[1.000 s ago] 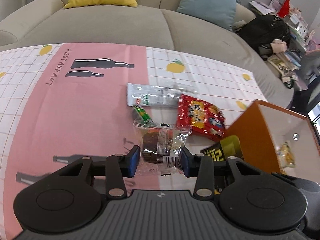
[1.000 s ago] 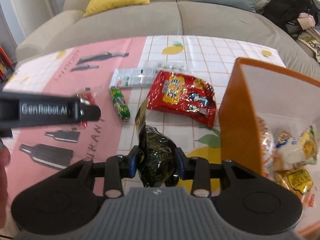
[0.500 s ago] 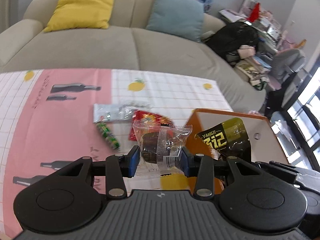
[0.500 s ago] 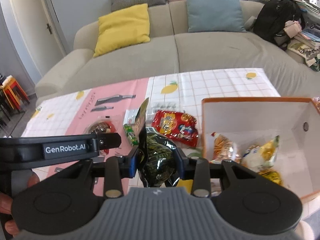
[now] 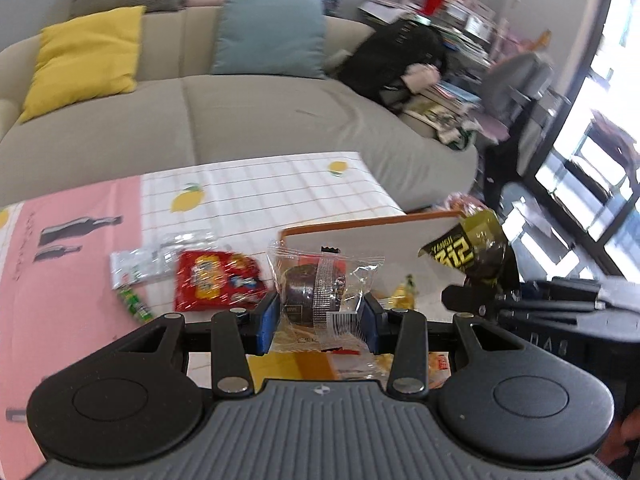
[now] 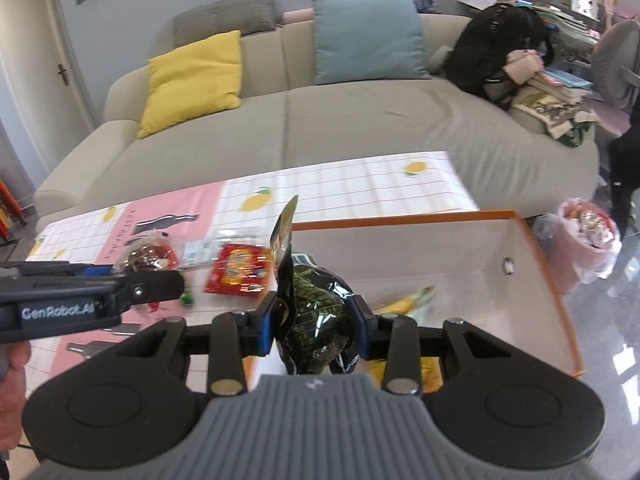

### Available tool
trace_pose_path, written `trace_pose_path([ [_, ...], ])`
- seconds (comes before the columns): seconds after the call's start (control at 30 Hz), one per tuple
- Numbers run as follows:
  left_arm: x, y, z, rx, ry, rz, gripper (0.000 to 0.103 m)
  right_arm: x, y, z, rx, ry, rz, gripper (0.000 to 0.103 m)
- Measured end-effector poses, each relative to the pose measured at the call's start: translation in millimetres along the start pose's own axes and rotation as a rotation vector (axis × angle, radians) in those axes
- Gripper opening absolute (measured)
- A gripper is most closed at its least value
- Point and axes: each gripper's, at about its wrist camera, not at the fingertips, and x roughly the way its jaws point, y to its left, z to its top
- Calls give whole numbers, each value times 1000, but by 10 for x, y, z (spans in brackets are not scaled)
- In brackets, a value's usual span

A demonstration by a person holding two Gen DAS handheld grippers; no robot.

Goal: Organize snacks
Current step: 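Lift and carry the cake and seaweed pack over the orange box with both grippers, then lower both grippers into the box and open them to release the snacks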

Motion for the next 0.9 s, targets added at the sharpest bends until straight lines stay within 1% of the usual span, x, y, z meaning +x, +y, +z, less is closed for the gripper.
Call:
trace_pose_path([
  [0.1,130,-169,58,57,11,-15,47,24,-196,79,-3,13,-35,36],
  [0.3,468,-410,147,144,68,-47,47,222,-577,184,26,80,-82,36],
  [0.5,839,-588,163,233,142,-65,48,527,-860,201,27,172,-128,36],
  [0.63,1081,-645,167,256,198,-101,48,722,-990,158,15,234,-150,36],
  [0.9,1480,-744,140,339,274,-82,48,1102,-1160,41,-49,344,-170,36],
])
